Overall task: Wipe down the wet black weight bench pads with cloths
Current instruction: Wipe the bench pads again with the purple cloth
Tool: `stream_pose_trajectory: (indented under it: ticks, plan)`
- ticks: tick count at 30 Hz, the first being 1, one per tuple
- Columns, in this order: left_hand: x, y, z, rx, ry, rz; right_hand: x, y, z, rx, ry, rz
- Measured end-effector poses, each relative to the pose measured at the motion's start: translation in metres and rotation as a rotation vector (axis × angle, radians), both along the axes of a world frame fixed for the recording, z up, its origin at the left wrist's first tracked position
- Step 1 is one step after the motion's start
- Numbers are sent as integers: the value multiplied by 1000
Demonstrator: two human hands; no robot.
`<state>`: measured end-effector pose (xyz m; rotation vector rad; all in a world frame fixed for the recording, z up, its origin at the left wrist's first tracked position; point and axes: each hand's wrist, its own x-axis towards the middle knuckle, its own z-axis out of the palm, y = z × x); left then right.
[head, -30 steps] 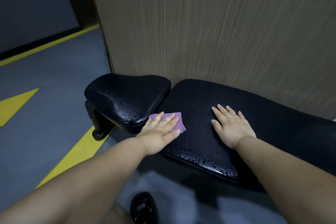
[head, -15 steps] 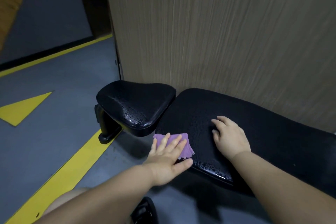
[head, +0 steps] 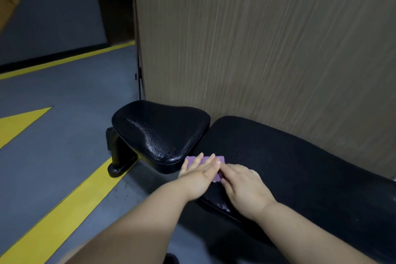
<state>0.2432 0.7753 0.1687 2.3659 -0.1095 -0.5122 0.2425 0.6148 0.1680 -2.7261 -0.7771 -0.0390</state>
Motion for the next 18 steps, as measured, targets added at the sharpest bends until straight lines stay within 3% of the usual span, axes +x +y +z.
stream_pose_trajectory:
  ticks: [3, 6, 13, 18]
  plan:
    - [12, 2, 11, -154, 77, 89, 11, 7, 3, -169, -22, -59]
    - [35, 11, 14, -189, 35, 70, 28, 17, 7, -300, 13, -143]
    - [47, 26, -12, 158, -248, -31, 80, 31, 16, -488, 34, -250]
    - [65, 18, -18, 246, -395, -73, 110, 37, 9, -498, 27, -283]
